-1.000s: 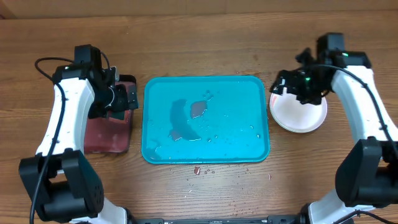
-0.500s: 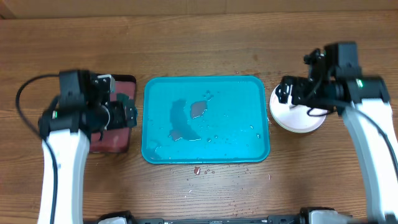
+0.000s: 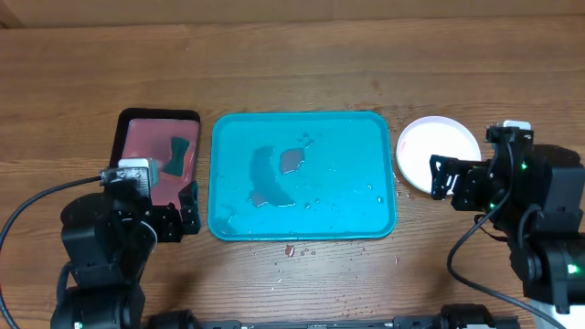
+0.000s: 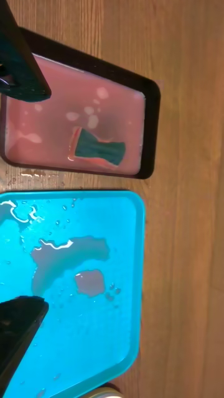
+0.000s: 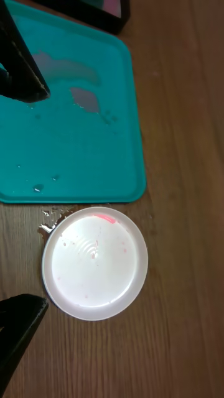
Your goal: Clean dirty plates on tray and stack at the side
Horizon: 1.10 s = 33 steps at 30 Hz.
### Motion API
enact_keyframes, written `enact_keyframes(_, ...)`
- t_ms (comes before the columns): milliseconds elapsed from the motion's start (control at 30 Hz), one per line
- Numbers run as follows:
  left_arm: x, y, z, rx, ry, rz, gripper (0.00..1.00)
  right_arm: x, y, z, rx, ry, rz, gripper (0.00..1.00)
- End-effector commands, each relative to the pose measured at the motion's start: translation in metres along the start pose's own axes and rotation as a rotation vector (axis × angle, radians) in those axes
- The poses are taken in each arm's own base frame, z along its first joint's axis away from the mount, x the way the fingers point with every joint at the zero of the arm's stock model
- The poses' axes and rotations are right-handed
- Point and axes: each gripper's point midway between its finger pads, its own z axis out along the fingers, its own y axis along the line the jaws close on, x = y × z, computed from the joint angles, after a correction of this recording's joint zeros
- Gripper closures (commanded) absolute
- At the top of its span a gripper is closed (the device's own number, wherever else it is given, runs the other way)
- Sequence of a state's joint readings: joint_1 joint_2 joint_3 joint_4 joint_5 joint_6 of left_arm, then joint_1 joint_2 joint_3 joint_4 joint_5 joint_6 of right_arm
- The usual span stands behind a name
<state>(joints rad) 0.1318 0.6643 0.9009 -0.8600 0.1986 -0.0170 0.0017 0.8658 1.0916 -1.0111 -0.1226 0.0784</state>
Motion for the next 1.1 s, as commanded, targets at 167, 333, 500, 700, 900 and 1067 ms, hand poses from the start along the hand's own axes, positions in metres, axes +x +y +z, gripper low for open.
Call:
enact_keyframes(167, 0.009, 0.002, 0.007, -0.003, 0.035, -0.015, 0.00, 0.003, -0.005, 0.012, 0.022, 0.035, 0.010, 0.00)
enact_keyframes(333, 0.009, 0.002, 0.007, -0.003, 0.036, -0.015, 0.00, 0.010, -0.008, 0.027, 0.030, 0.096, 0.015, 0.00)
enact_keyframes(500, 0.009, 0.002, 0.007, -0.003, 0.036, -0.015, 0.00, 0.004, -0.010, 0.027, 0.046, 0.072, 0.007, 0.00)
enact_keyframes(700, 0.009, 0.002, 0.007, -0.003, 0.036, -0.015, 0.00, -0.040, 0.000, 0.011, -0.004, -0.223, -0.030, 0.00)
enact_keyframes(900, 0.009, 0.002, 0.007, -0.003, 0.036, -0.015, 0.00, -0.047, 0.008, 0.003, -0.078, -0.478, -0.072, 0.00)
enact_keyframes(1067, 0.009, 0.002, 0.007, -0.003, 0.036, -0.015, 0.00, -0.041, 0.011, -0.005, -0.121, -0.685, -0.105, 0.00)
